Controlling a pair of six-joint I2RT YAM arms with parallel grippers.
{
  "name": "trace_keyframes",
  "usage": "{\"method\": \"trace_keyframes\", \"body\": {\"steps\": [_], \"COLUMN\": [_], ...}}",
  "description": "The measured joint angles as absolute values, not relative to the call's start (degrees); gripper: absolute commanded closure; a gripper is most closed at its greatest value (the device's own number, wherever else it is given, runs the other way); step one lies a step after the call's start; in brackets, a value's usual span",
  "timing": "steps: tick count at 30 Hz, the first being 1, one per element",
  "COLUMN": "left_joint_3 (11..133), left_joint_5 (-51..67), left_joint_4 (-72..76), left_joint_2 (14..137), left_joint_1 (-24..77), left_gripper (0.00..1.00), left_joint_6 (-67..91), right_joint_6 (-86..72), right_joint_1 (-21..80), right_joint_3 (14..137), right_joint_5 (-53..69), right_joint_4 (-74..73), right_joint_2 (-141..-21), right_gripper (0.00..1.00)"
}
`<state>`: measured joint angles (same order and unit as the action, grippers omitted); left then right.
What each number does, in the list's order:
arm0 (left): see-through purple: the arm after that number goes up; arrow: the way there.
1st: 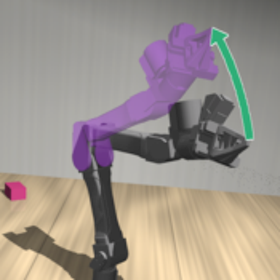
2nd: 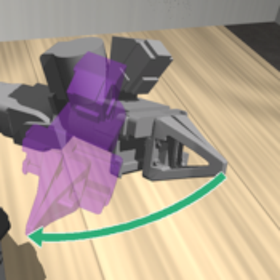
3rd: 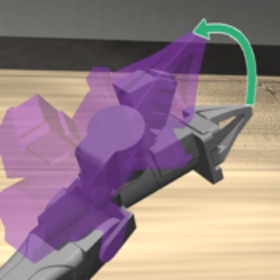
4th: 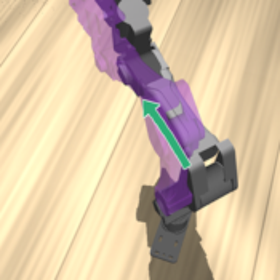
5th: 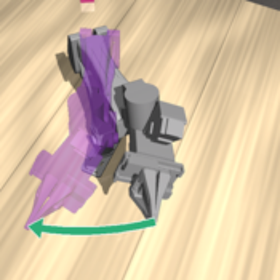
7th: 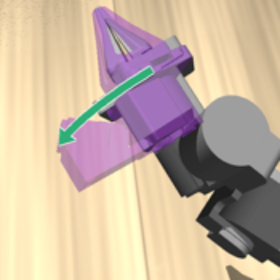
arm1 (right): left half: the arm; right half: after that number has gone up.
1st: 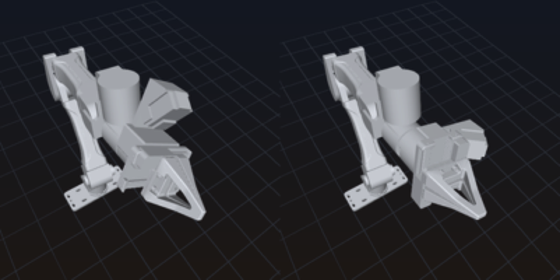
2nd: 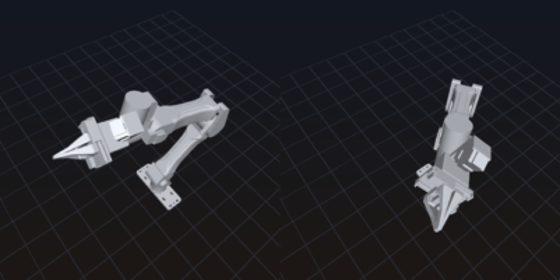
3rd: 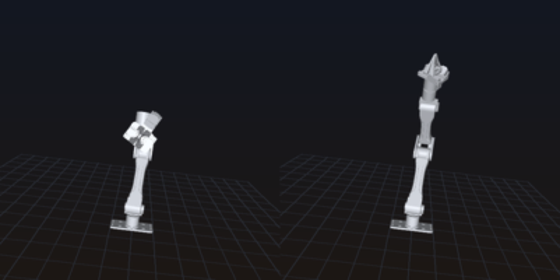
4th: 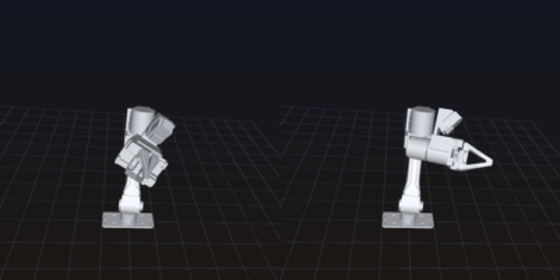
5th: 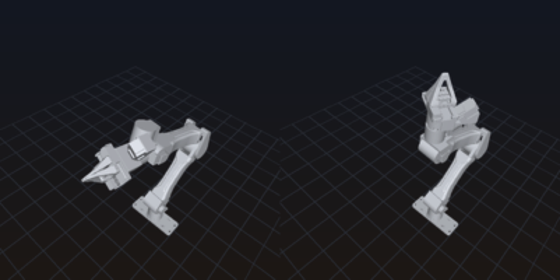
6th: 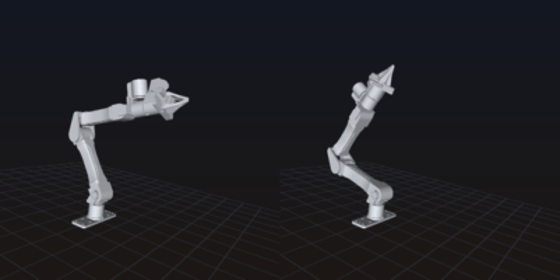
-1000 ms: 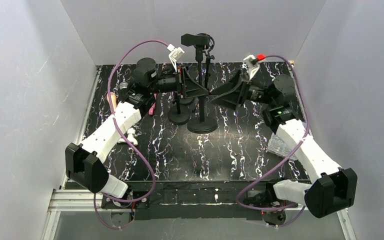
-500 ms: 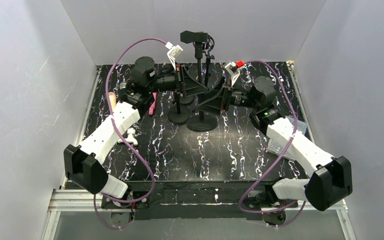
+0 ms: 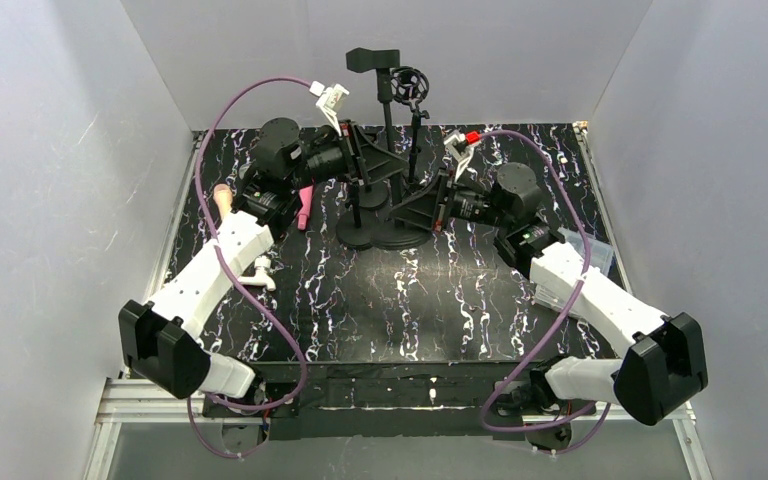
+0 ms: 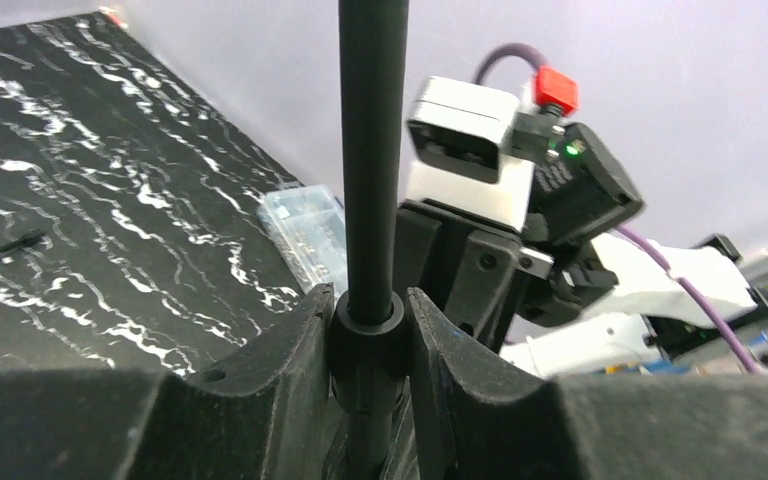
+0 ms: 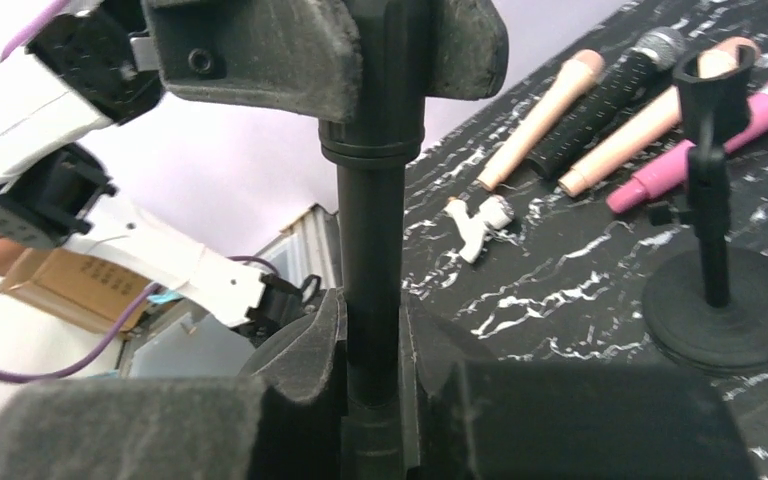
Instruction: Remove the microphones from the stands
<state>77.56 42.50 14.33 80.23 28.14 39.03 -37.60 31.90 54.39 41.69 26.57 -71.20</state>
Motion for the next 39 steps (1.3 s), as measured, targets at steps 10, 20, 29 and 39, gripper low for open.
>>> {"method": "trace_keyframes", "body": {"steps": [10,20,29,39], "left_joint_3": [79.53,87.7,90.87,89.93], "left_joint_5": [10.94,0.56,26.61,46.89], "left_joint_4": [-0.12,-11.68,-9.8,2.26], "left_joint_2": [78.06,80.42,79.94,79.68], "left_joint_1": [37.28,42.46,34.76,28.67], "left_gripper": [1.0,0.35,0.36,0.44], "left_joint_6": [28.14,22.81,23.29,33.1], "right_joint_6": [-23.7,-13.85,-20.05,-32.42], "right_joint_1": [40.77,43.86,33.5,32.75], "right_joint_3": [64.05,69.65,71.35,70.32], "right_joint_5": [16.21,6.37,33.61,51.99], "right_joint_4": [-0.32,-10.79,-3.07,14.5], "right_joint_2": [-71.18,-71.33,-71.96,-72.27], "right_gripper": [0.99,0.99,0.99,0.99]}}
